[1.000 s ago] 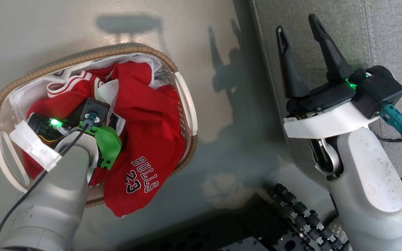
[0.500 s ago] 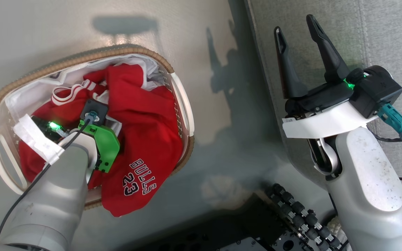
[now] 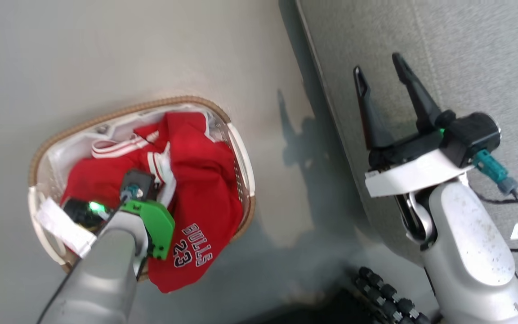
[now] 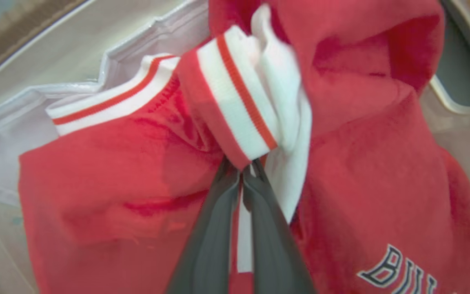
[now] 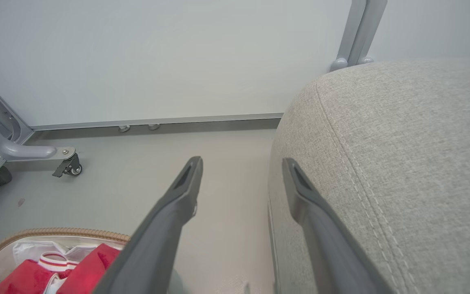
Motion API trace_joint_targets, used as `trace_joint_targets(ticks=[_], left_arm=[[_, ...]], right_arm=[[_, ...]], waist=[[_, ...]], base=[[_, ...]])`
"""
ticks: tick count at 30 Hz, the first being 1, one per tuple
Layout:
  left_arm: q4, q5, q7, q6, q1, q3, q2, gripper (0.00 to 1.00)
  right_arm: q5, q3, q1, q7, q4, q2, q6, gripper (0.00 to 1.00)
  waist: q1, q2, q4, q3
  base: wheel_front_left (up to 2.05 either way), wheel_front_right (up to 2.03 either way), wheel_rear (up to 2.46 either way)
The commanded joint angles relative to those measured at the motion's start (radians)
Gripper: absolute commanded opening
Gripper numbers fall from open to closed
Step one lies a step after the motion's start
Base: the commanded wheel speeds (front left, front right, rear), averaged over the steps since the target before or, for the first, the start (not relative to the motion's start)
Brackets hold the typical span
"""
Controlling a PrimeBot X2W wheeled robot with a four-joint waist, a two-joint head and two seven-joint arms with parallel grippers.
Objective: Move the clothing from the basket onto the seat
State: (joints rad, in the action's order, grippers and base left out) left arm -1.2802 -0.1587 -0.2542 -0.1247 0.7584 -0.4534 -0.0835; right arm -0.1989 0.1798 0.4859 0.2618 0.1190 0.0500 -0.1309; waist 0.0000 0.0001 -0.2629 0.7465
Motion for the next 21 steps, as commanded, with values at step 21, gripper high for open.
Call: trace_joint_targets(ticks=[21], left_arm=[[0.372,-0.117,-0.011,-0.004,-0.367,0.082,0.032,0.00]], right_arm=[[0.055,-0.014,-0.246,0.005,0.120,0.004,0.000,1.00]], waist=[[0.0000,-0.0001,0.127,-0.545]], base=[[0.00,0.00,0.00]])
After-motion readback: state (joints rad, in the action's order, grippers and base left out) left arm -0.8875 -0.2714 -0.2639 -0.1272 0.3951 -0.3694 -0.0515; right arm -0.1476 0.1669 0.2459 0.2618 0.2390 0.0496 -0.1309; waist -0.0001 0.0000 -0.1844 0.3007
